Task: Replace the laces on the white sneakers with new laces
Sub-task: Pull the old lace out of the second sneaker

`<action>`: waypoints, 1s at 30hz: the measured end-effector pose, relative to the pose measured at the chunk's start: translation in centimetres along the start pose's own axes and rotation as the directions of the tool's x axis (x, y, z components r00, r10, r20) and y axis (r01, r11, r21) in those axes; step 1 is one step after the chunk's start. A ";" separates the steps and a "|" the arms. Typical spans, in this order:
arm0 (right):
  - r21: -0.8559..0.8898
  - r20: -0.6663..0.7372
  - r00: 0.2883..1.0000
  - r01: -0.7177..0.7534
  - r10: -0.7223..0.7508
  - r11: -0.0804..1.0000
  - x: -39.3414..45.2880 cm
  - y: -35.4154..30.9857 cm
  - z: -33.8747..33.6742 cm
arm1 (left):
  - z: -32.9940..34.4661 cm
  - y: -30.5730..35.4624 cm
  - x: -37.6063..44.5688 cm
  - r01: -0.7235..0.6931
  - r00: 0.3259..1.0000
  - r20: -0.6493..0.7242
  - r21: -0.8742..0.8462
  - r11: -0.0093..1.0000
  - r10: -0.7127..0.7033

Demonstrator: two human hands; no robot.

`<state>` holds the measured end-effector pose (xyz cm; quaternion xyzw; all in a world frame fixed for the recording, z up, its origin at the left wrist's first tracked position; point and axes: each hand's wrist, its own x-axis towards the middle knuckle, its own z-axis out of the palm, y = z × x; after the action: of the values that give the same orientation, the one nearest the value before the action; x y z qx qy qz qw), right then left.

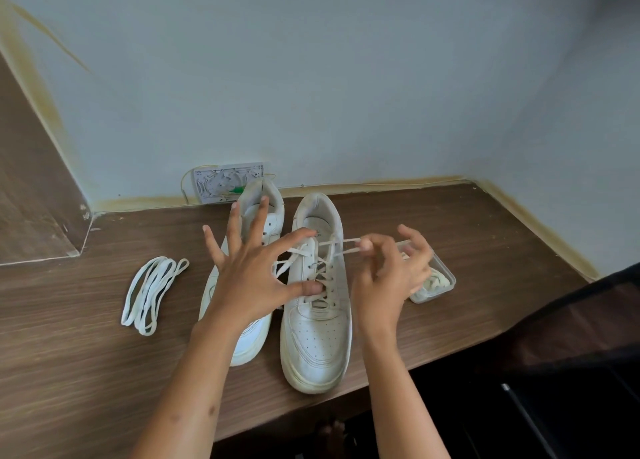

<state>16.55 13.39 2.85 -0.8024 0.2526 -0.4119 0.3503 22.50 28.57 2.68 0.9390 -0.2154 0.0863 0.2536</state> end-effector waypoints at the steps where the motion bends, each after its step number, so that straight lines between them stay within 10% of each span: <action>1: 0.020 -0.010 0.998 -0.061 0.061 0.998 0.0 0.0 -0.1 | 0.0 0.0 0.0 -0.002 1.000 -0.003 0.008 1.000 0.002; 14: -0.254 0.361 0.899 0.352 -0.249 0.901 -1.1 0.1 1.1 | 0.6 -0.1 0.0 -0.017 0.999 -0.051 -0.008 1.000 0.016; 19: -0.113 0.174 0.963 0.229 -0.207 0.967 -0.7 -0.4 0.9 | 0.5 -0.2 0.1 -0.009 0.999 -0.043 -0.013 1.000 0.008; 25: 0.207 -0.126 0.931 -0.313 0.342 0.927 1.5 0.7 -1.4 | 0.2 -0.2 0.1 0.006 1.000 -0.003 -0.015 1.000 -0.006; 30: 0.230 -0.091 0.974 -0.181 0.207 0.956 0.9 0.3 -1.4 | 0.3 -0.2 0.0 0.004 1.000 -0.013 -0.037 0.999 -0.004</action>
<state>15.84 12.14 3.64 -0.7049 0.3025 -0.4462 0.4610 22.64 28.56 2.34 0.9340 -0.2135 0.0878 0.2726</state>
